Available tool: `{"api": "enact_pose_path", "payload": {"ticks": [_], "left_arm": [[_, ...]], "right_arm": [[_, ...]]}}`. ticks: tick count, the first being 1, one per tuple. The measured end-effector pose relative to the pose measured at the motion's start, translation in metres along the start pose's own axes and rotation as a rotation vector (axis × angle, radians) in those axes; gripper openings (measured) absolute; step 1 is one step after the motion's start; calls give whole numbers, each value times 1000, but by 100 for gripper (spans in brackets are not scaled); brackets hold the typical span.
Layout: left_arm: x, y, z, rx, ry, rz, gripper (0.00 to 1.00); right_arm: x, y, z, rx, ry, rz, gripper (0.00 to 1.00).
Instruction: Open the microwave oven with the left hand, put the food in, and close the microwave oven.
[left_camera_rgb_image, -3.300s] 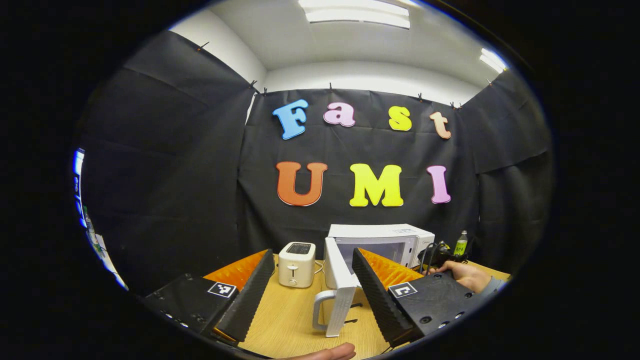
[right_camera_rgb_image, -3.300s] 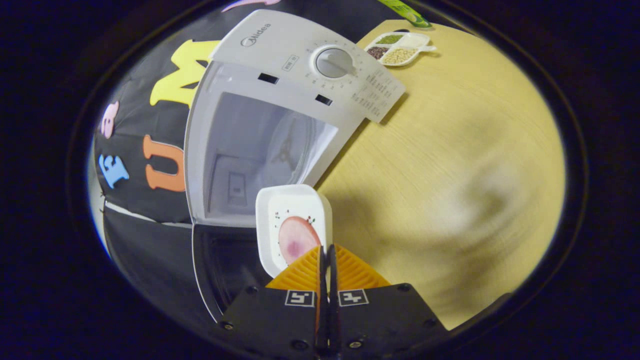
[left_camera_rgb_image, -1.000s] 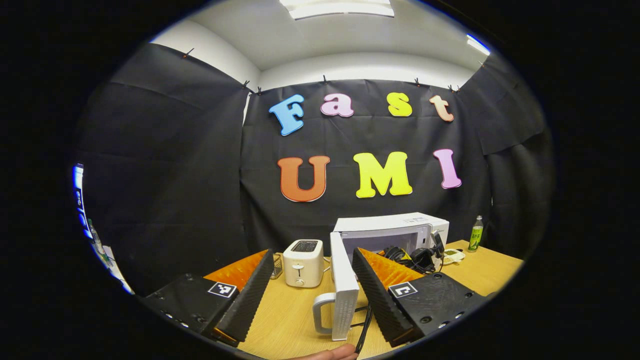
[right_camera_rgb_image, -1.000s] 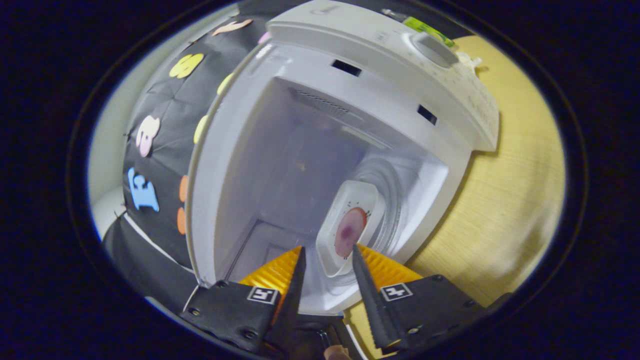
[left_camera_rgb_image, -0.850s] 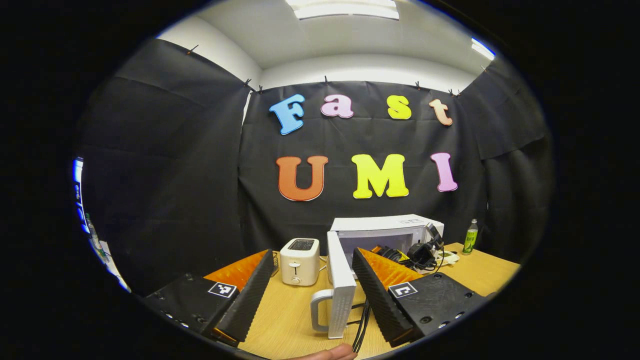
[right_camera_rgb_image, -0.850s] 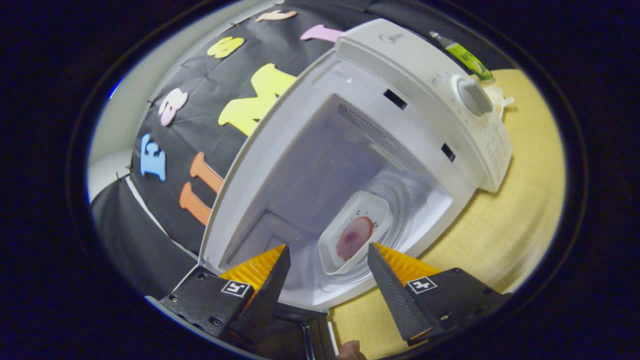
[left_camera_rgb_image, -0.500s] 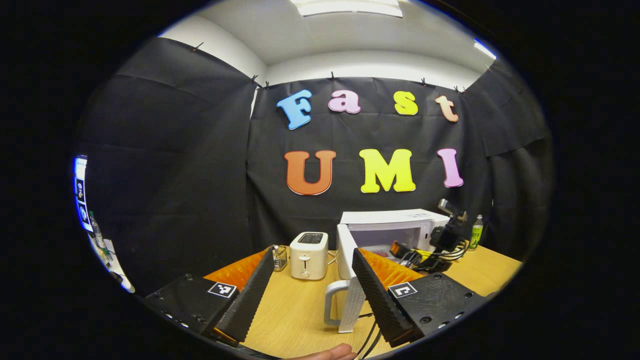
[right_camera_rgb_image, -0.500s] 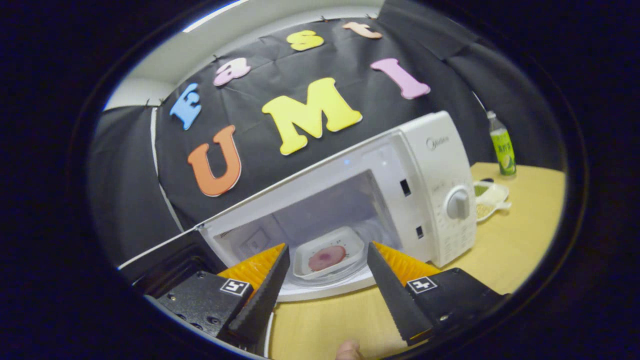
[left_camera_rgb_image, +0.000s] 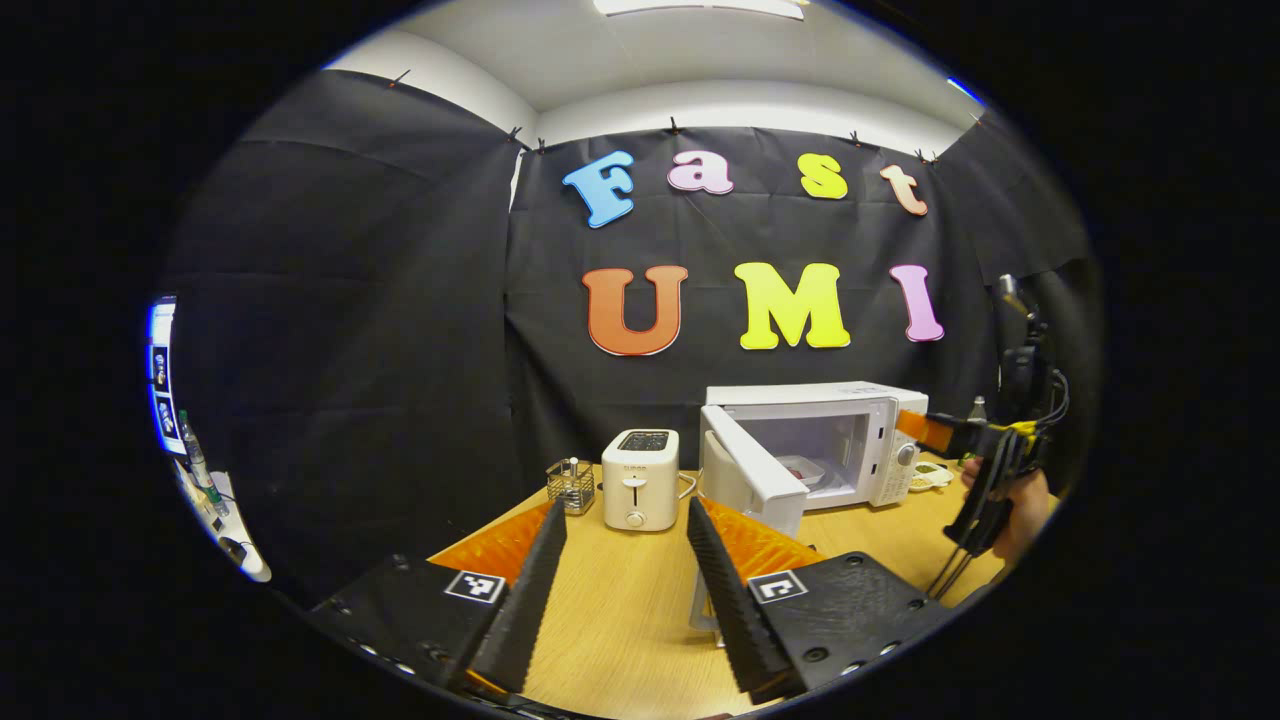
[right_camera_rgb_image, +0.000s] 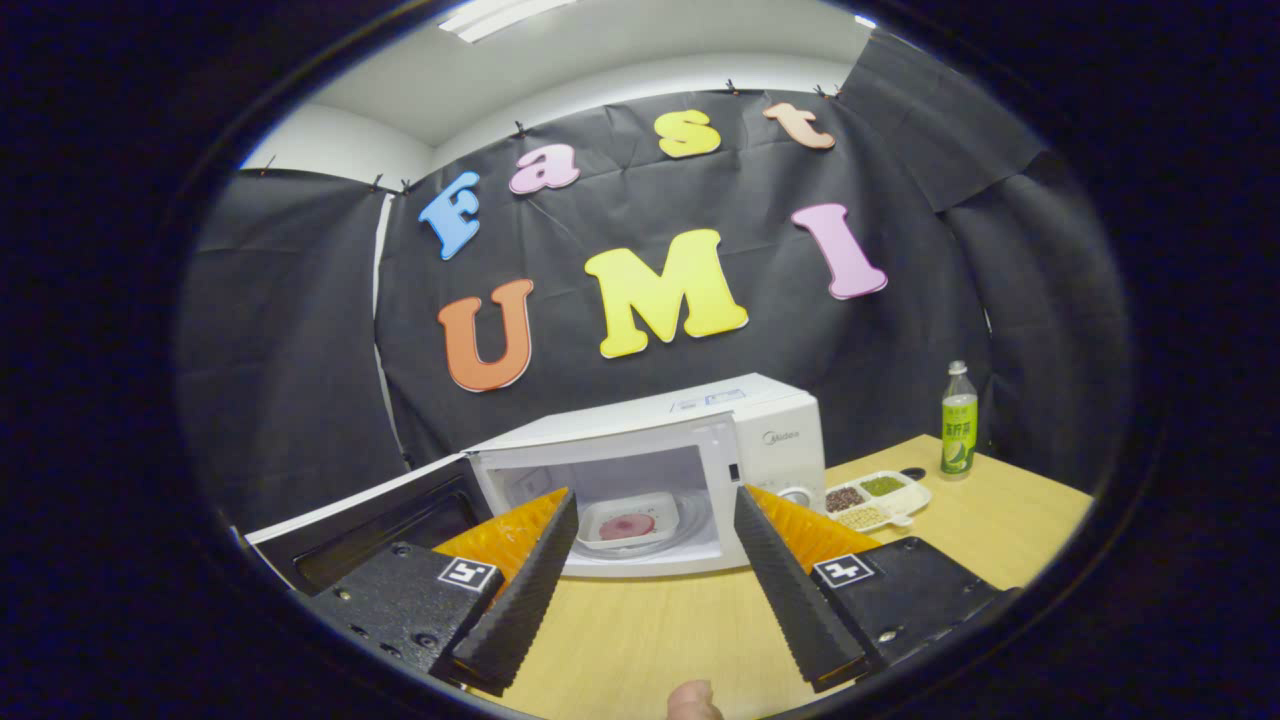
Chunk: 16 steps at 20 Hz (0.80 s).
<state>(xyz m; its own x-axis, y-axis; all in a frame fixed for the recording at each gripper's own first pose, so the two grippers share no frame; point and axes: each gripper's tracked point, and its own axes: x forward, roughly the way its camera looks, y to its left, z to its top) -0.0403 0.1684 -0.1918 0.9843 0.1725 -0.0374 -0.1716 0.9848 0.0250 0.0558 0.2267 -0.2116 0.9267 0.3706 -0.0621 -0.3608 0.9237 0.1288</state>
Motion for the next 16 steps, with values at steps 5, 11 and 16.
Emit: {"api": "enact_pose_path", "payload": {"ticks": [5, 11, 16], "left_arm": [[16, 5, -19, -3, 7, -13, 30], [53, -15, -61, -21, 23, -119, 4], [67, -36, -93, -37, 55, -185, 0]], "right_arm": [[-65, -20, 34, -55, -38, -3, 90], [-125, -41, 77, -101, -65, -6, 91], [-168, -49, 113, -110, -122, -13, 91]]}}
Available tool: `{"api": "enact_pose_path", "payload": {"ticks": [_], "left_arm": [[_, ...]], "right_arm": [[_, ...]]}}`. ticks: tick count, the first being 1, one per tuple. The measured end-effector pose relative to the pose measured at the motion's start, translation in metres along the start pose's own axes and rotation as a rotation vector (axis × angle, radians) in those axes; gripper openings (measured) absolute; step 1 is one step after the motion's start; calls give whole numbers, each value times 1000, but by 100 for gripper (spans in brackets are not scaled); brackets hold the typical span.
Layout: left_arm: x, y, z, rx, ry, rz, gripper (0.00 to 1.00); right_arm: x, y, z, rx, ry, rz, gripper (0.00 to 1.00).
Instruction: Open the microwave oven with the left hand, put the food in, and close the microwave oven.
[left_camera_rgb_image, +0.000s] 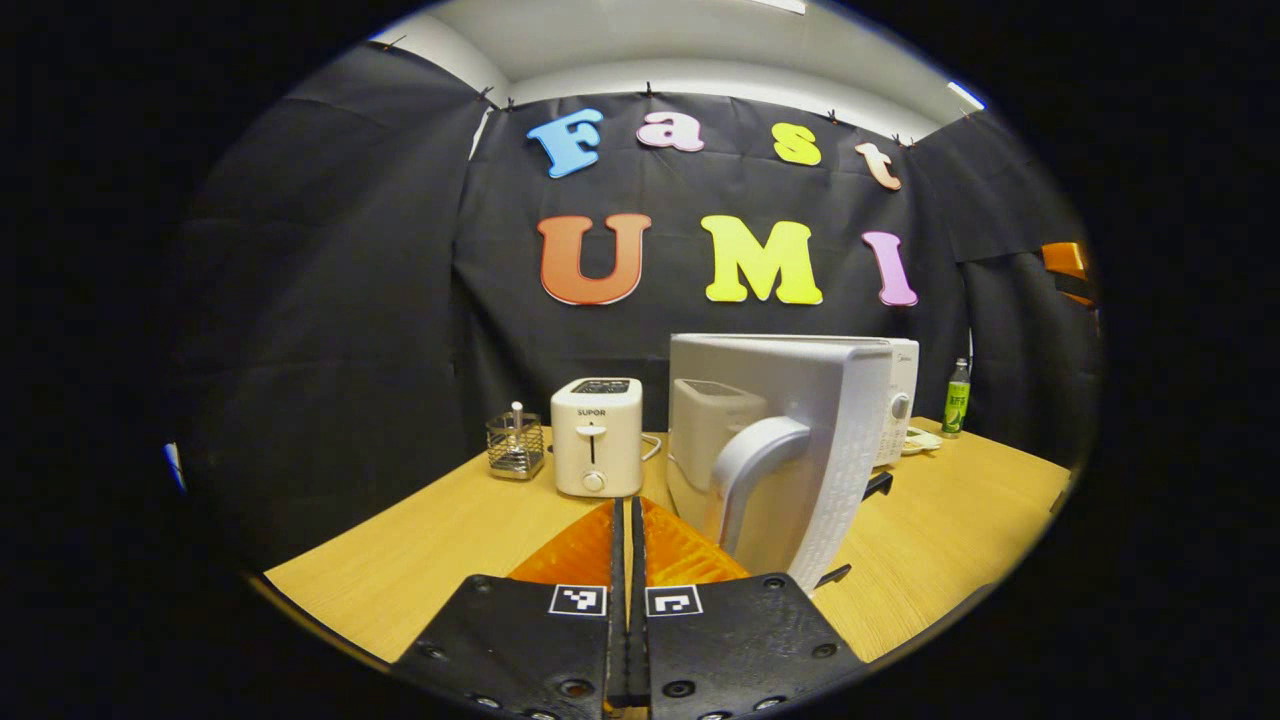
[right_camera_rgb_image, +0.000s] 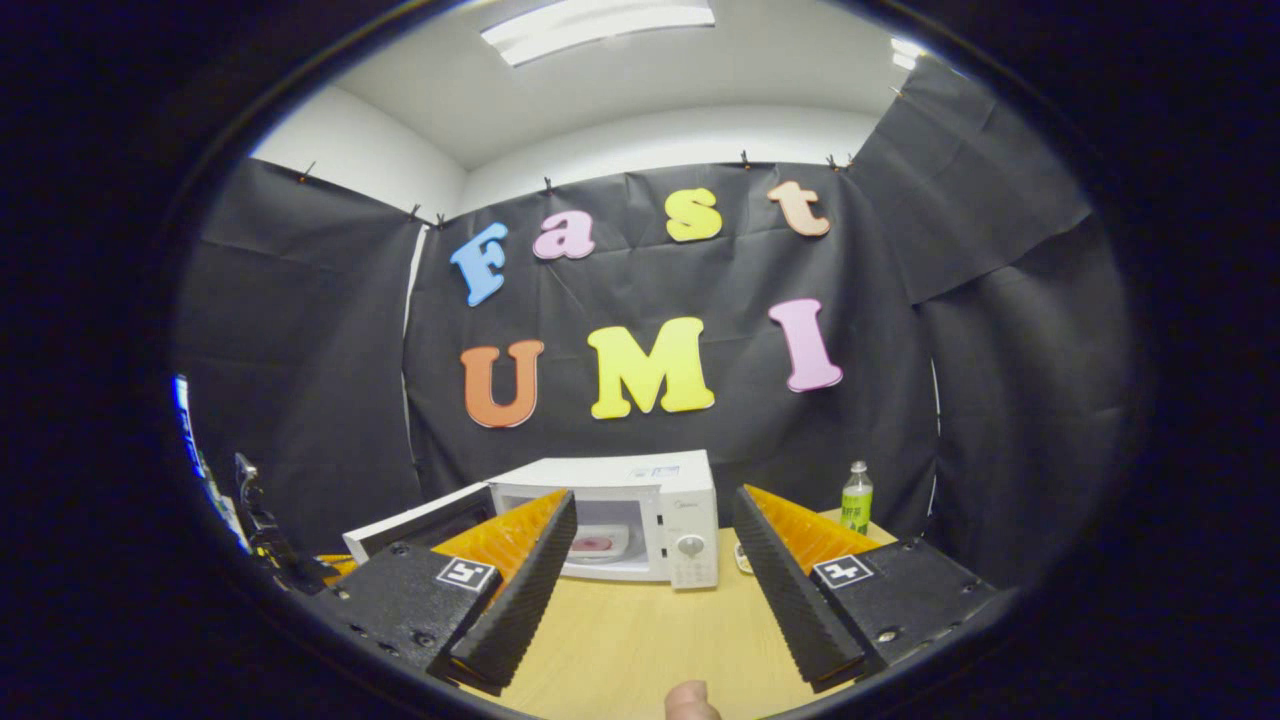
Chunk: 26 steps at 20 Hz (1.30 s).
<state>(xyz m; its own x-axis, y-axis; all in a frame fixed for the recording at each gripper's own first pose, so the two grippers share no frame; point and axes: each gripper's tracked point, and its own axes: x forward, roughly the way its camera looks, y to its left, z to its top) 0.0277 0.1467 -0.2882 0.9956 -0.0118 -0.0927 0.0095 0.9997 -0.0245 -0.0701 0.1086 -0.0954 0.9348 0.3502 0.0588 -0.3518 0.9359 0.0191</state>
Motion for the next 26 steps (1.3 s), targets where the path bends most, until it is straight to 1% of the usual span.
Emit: {"api": "enact_pose_path", "payload": {"ticks": [2, 5, 7, 9, 11, 12, 13, 18, 21, 23, 26], "left_arm": [[6, -8, -1, 17, -6, -22, 0], [3, -35, 1, -12, -26, -112, 0], [12, -49, -1, -22, -23, -149, 0], [19, -63, -5, -23, -10, -172, 0], [28, -79, -8, -26, -2, -212, 0], [31, -87, -8, -28, -1, -233, 0], [36, -97, -10, -19, 3, -255, 0], [54, -139, -14, 3, 13, -373, 0], [72, -162, -15, 33, 23, -408, 0], [80, -179, -11, 27, 23, -437, 0], [95, -200, -4, 0, 19, -453, 0]], "right_arm": [[-10, -11, 6, -32, -12, -32, 90], [-23, -21, 7, -50, 5, -69, 91], [-30, -19, 13, -42, 3, -57, 91], [-36, -25, 16, -38, -3, -56, 91], [-41, -31, 19, -28, -10, -62, 91], [-43, -33, 20, -22, -12, -65, 100], [-46, -37, 19, -18, -9, -68, 91], [-50, -47, 16, -9, -14, -82, 90], [-49, -52, 13, -2, -4, -81, 91], [-49, -56, 11, 2, 0, -86, 91], [-48, -60, 9, 0, -1, -92, 91]]}}
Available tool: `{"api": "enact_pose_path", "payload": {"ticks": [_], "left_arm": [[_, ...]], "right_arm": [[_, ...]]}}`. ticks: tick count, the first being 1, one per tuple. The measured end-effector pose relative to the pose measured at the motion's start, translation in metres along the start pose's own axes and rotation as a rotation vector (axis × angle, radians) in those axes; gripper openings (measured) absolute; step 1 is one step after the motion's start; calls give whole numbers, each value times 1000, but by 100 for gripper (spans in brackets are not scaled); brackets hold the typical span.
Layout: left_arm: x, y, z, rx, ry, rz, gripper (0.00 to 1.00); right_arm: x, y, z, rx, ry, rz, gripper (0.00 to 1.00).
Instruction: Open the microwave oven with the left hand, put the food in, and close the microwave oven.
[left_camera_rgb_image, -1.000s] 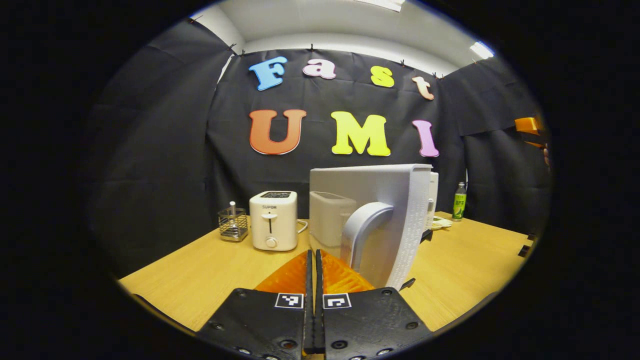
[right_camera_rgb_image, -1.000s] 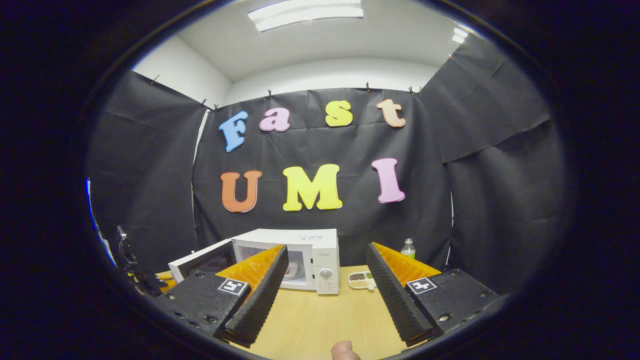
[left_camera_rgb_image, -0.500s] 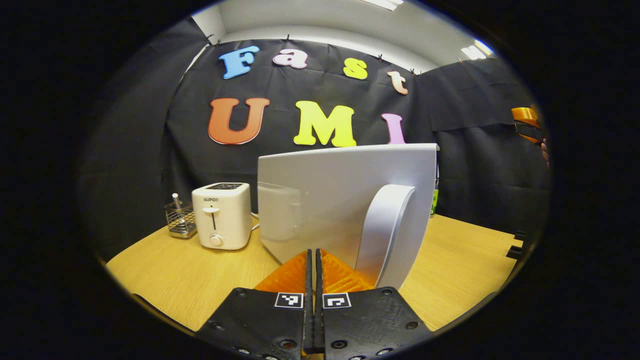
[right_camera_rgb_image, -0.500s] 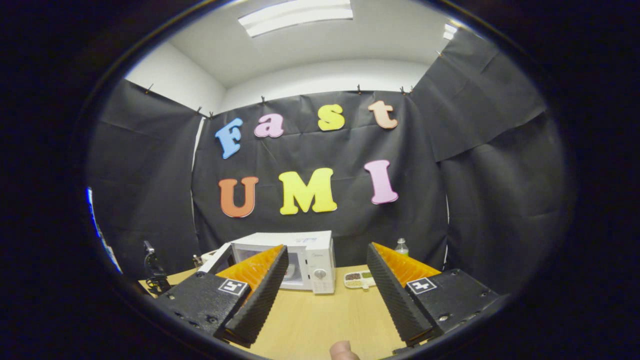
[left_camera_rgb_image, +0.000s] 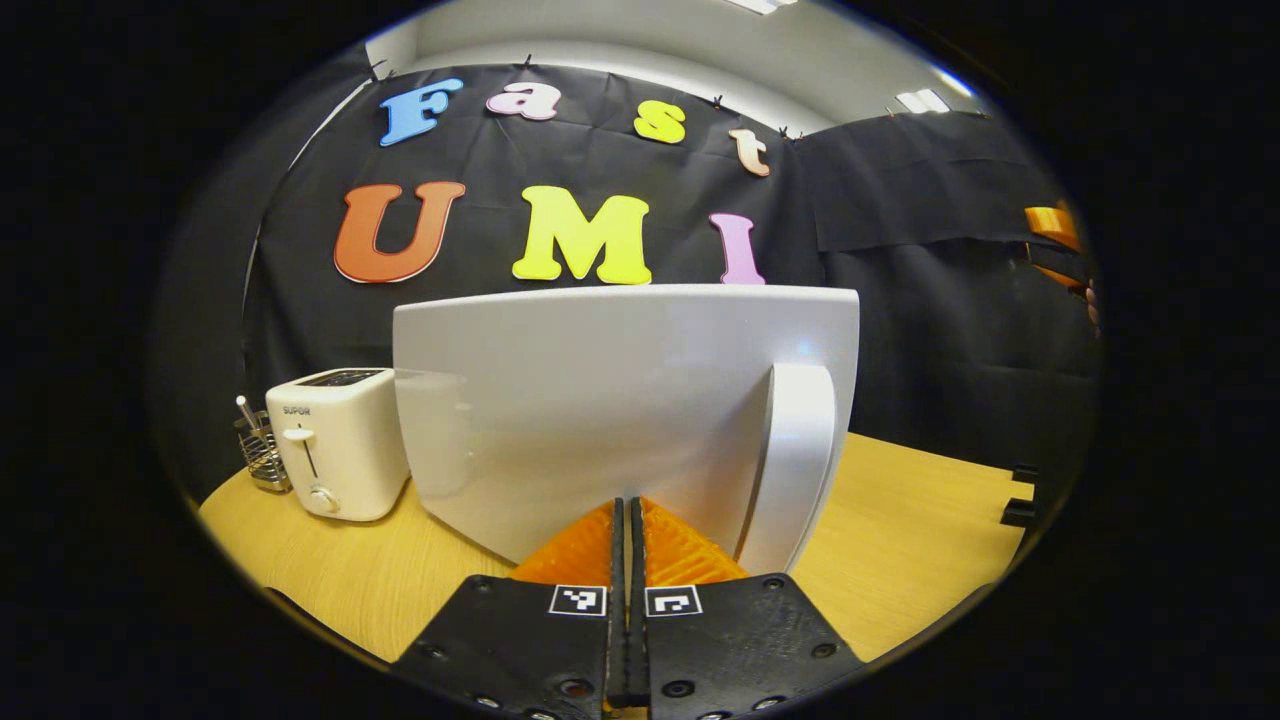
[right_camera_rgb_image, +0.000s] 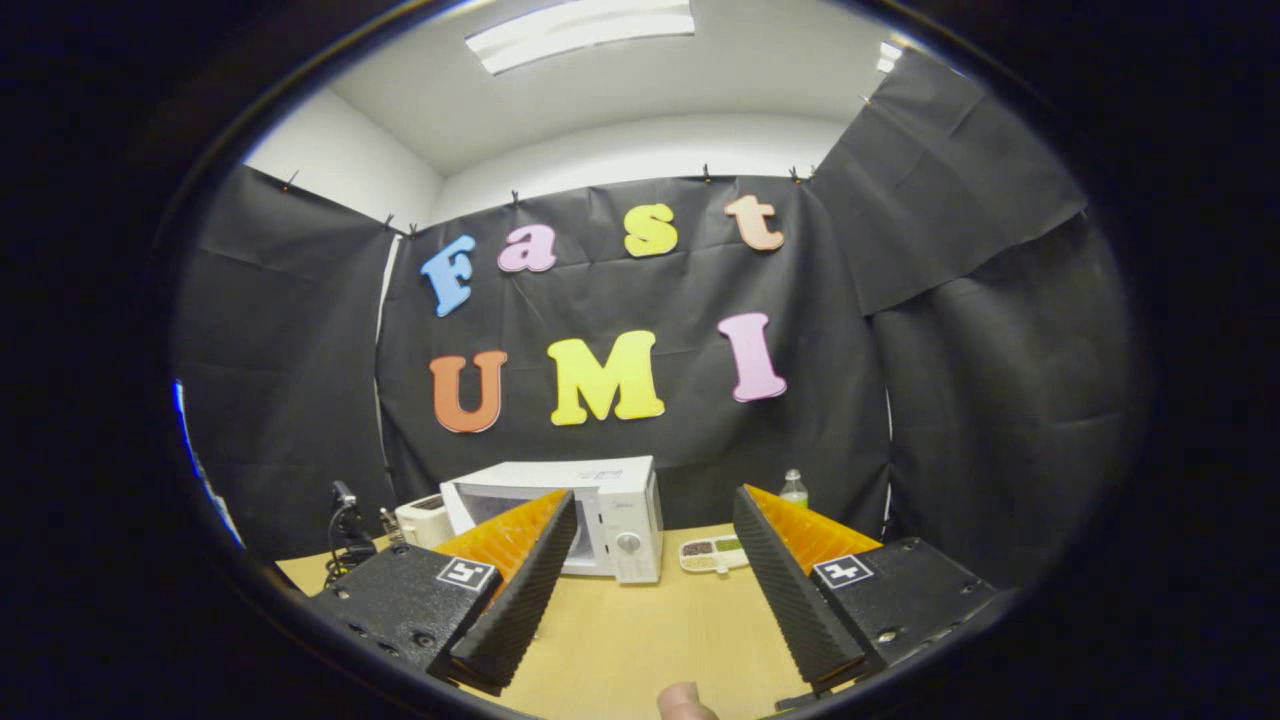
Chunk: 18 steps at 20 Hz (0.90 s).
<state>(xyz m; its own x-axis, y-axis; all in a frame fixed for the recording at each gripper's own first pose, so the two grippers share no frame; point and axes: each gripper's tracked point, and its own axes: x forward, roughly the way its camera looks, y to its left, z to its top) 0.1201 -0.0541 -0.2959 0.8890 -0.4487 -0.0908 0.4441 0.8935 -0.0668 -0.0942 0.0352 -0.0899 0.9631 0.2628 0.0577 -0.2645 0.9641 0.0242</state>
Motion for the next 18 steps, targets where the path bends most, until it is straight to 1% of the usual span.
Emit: {"api": "enact_pose_path", "payload": {"ticks": [3, 5, 7, 8, 11, 14, 15, 16, 17, 18], "left_arm": [[24, -14, 8, -9, -2, -5, 0], [42, -20, 10, -9, 5, 5, 0], [57, -33, 13, -17, 5, -5, 0], [65, -34, 14, -11, 5, 4, 0], [89, -47, 16, -2, 25, -4, 0], [108, -52, 19, 30, 42, 13, 0], [114, -54, 22, 43, 43, 22, 0], [121, -54, 23, 56, 46, 34, 0], [127, -53, 25, 65, 45, 46, 0], [135, -51, 27, 64, 44, 57, 0]], "right_arm": [[1, -4, -2, 2, 4, -2, 91], [2, -8, -5, 9, 6, -3, 91], [3, -13, -9, 18, 13, -8, 91], [4, -16, -11, 22, 17, -11, 91], [5, -24, -14, 25, 20, -19, 91], [5, -32, -18, 32, 22, -25, 90], [5, -35, -20, 36, 24, -28, 91], [6, -39, -23, 41, 27, -32, 100], [7, -42, -25, 47, 29, -33, 100], [8, -44, -27, 51, 33, -34, 91]]}}
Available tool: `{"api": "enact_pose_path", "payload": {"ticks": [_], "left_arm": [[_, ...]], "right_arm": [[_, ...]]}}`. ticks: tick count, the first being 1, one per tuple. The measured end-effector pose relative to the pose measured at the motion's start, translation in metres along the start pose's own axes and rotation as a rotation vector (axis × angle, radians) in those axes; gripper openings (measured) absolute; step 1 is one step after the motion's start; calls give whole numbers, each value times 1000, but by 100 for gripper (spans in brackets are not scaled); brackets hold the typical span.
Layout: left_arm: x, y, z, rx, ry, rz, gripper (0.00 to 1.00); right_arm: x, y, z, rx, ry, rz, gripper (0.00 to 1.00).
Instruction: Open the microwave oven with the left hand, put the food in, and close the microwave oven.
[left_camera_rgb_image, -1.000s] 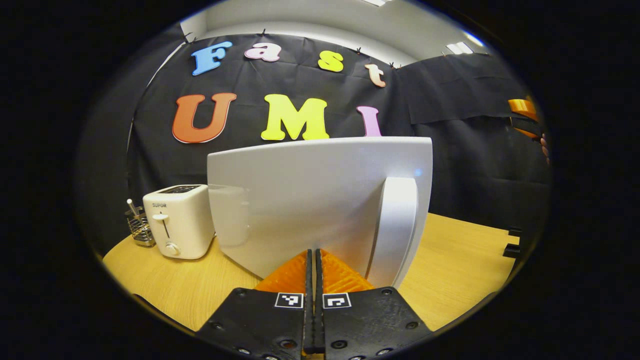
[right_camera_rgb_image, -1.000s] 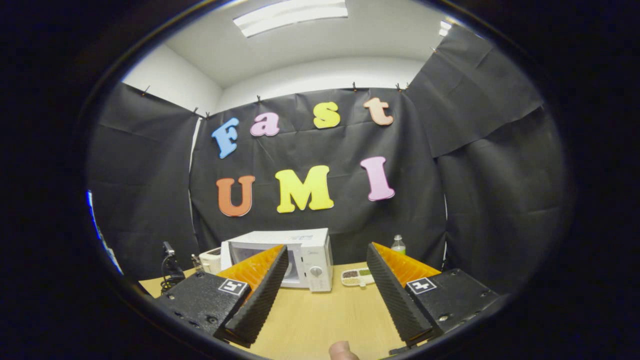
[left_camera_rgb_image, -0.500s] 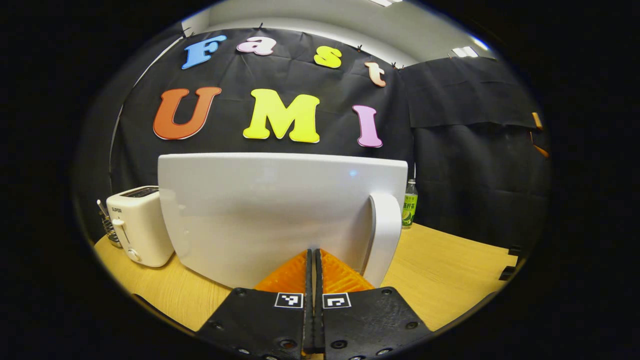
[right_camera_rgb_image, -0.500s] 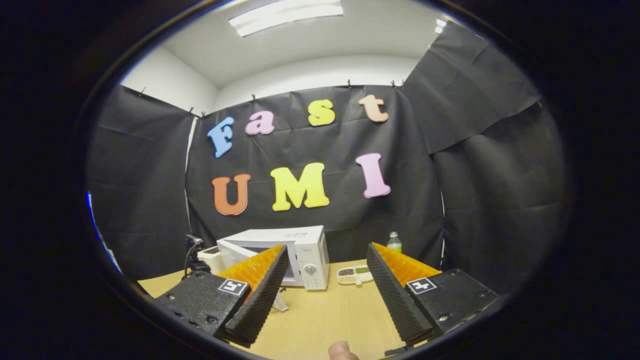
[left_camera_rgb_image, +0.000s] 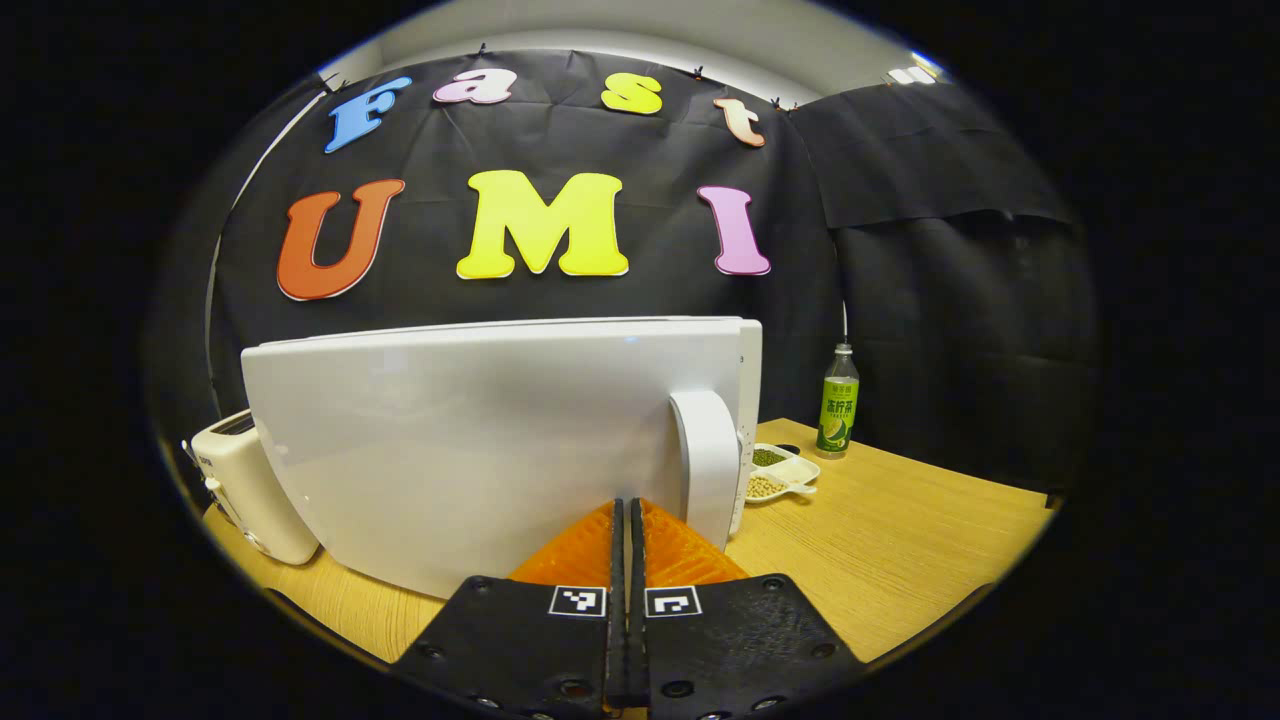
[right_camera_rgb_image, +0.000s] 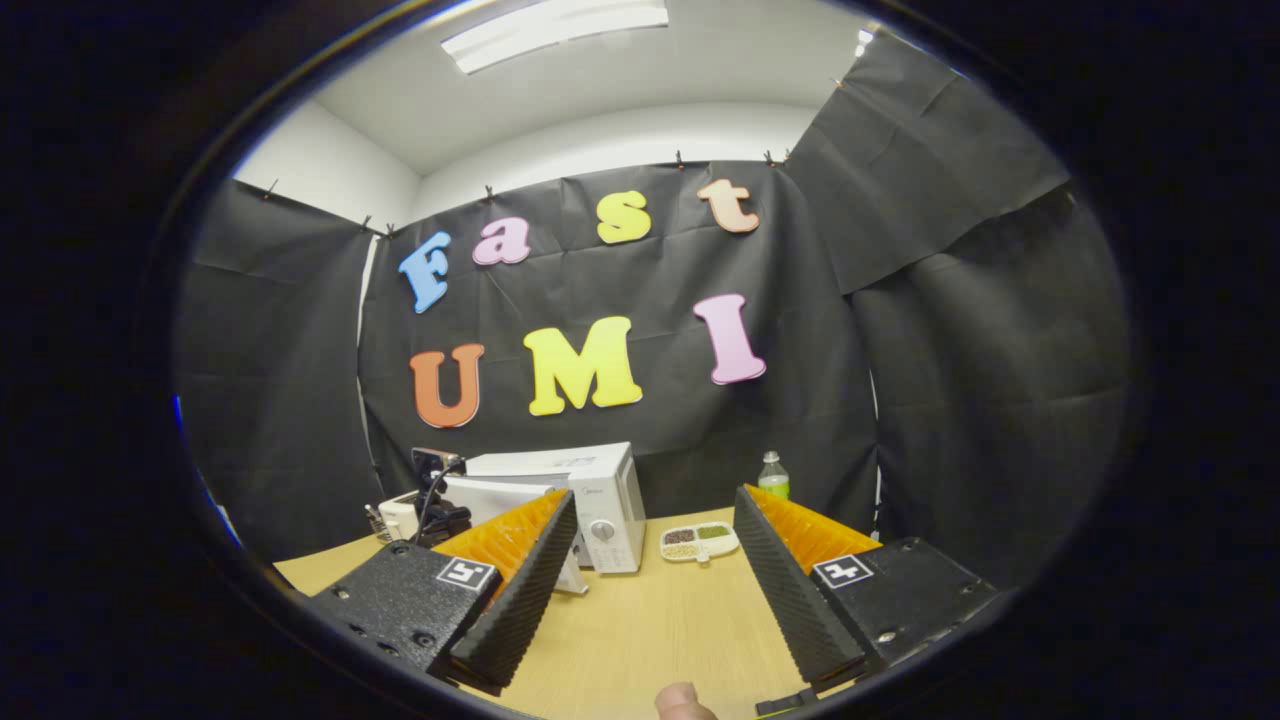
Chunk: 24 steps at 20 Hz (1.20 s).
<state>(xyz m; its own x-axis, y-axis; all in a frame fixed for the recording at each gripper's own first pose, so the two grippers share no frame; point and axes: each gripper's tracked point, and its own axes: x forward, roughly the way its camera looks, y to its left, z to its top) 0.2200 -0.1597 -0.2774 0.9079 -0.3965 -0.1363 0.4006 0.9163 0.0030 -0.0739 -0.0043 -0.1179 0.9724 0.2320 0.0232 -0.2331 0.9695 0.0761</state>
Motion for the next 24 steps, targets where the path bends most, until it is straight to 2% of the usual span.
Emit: {"api": "enact_pose_path", "payload": {"ticks": [3, 6, 7, 8, 10, 11, 12, 13, 14, 15, 19, 20, 21, 22, 23, 24], "left_arm": [[23, 3, 3, 6, 16, 42, 0], [44, 14, 1, 31, 47, 118, 0], [44, 15, 3, 23, 45, 128, 0], [47, 13, 5, 11, 33, 124, 0], [53, 12, 7, 5, 14, 123, 0], [50, 16, 2, 2, 50, 132, 0], [49, 15, 6, -6, 19, 131, 0], [53, 14, 4, -14, 35, 130, 0], [51, 14, 4, -13, 37, 136, 0], [50, 19, 0, -18, 46, 153, 0], [20, 20, 6, -65, 47, 181, 0], [9, 18, 9, -91, 42, 173, 0], [-3, 14, 13, -115, 43, 161, 1], [-13, 10, 15, -136, 48, 150, 1], [-27, 12, 17, -143, 54, 160, 17], [-40, 12, 21, -143, 59, 171, 17]], "right_arm": [[4, -9, -7, 12, 14, -7, 91], [8, -17, -15, 24, 30, -12, 91], [10, -21, -17, 28, 34, -15, 100], [10, -23, -19, 33, 37, -19, 91], [12, -27, -21, 41, 41, -25, 91], [13, -29, -23, 49, 46, -27, 100], [14, -29, -26, 53, 52, -27, 91], [15, -29, -29, 54, 60, -30, 91], [15, -28, -29, 57, 64, -30, 90], [15, -26, -29, 58, 66, -27, 100], [14, -18, -31, 68, 81, -16, 100], [14, -15, -32, 70, 86, -11, 91], [14, -13, -32, 69, 89, -10, 100], [13, -12, -32, 64, 89, -10, 91], [13, -10, -31, 58, 91, -11, 91], [13, -7, -30, 52, 94, -8, 100]]}}
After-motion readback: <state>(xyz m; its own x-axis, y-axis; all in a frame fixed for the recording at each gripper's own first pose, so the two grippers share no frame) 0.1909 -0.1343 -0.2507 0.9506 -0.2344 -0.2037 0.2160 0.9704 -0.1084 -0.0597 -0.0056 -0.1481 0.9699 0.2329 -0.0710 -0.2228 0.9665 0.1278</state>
